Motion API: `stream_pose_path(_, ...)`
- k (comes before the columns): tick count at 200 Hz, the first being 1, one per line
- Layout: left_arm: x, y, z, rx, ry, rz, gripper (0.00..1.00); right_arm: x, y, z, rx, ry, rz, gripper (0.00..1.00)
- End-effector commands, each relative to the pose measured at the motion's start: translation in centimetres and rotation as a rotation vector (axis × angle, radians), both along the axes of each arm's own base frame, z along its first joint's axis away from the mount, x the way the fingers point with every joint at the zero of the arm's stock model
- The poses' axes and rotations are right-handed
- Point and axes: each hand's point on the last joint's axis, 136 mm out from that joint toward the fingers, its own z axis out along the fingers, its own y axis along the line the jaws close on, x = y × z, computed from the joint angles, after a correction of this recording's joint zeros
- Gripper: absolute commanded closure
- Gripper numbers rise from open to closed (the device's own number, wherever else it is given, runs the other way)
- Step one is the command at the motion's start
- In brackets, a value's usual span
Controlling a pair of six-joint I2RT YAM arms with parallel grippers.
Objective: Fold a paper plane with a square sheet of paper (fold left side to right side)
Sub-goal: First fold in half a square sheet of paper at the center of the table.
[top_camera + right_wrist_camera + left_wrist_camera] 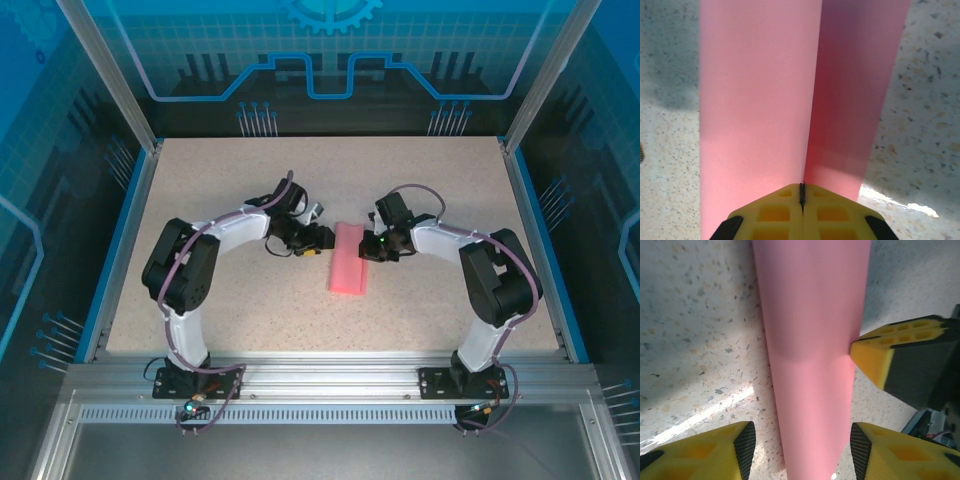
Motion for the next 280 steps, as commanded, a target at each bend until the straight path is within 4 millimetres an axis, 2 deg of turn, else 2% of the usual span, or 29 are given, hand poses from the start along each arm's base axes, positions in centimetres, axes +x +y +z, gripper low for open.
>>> stream_pose_path(1, 0.0, -1.1, -0.8, 0.032, 0.022, -0.029, 0.43, -0.2, -0.1, -0.4, -0.034, 0.013, 0.016, 1.00)
stream_pose_path(36, 0.0, -2.1, -2.0, 0.060, 0.043, -0.046, 0.45, -0.2, -0.1, -0.5, -0.036, 0.012, 0.016, 1.00)
stream_pose_path(74, -0.4, -2.2, -3.4, 0.113, 0.064, -0.059, 0.58, -0.3, -0.3, -0.5, -0.047, 0.009, 0.015, 0.98)
stream_pose_path(106, -0.9, -2.2, -4.7, 0.157, 0.080, -0.070, 0.61, -0.1, -0.9, 0.5, -0.058, -0.042, 0.000, 0.84)
stream_pose_path(145, -1.3, -2.7, -5.3, 0.173, 0.091, -0.088, 0.58, 0.1, -3.9, 1.8, -0.128, -0.113, -0.103, 0.62)
stream_pose_path(167, -1.4, -2.9, -5.4, 0.189, 0.090, -0.105, 0.56, 0.4, -5.2, 3.2, -0.114, -0.165, -0.164, 0.50)
stream_pose_path(174, -1.4, -2.9, -5.5, 0.195, 0.092, -0.108, 0.56, -0.3, -5.8, 2.9, -0.119, -0.160, -0.178, 0.48)
stream_pose_path(209, -1.7, -3.2, -5.7, 0.210, 0.097, -0.133, 0.55, -0.9, -8.3, 4.4, -0.136, -0.208, -0.261, 0.40)
stream_pose_path(236, -2.0, -3.4, -6.0, 0.228, 0.104, -0.156, 0.54, -1.4, -10.0, 5.3, -0.144, -0.233, -0.305, 0.38)
stream_pose_path(280, -2.1, -3.5, -6.2, 0.240, 0.110, -0.167, 0.54, -2.0, -11.2, 5.7, -0.150, -0.246, -0.336, 0.36)
